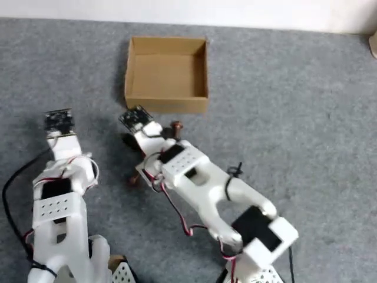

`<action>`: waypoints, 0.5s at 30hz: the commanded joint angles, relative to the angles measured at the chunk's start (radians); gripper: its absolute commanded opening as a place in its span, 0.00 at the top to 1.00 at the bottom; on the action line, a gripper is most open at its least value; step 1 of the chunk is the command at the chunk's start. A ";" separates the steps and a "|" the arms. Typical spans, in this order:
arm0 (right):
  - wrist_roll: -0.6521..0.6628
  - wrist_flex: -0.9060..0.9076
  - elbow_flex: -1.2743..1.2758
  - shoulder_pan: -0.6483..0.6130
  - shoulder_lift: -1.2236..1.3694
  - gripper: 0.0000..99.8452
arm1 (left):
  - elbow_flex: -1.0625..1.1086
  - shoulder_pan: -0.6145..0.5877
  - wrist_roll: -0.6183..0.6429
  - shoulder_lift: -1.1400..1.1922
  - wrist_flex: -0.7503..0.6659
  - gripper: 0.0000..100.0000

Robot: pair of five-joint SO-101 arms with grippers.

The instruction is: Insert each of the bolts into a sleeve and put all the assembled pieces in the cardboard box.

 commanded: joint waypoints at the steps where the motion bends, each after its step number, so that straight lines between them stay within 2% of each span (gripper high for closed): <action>1: -0.012 -0.022 -0.124 -0.022 0.054 0.62 | -0.031 -0.016 0.011 -0.030 -0.034 1.00; 8: -0.031 -0.019 -0.298 -0.018 0.159 0.62 | -0.028 -0.016 0.011 -0.030 -0.043 1.00; 15: -0.064 -0.019 -0.306 -0.016 0.185 0.62 | -0.028 -0.018 0.011 -0.030 -0.044 1.00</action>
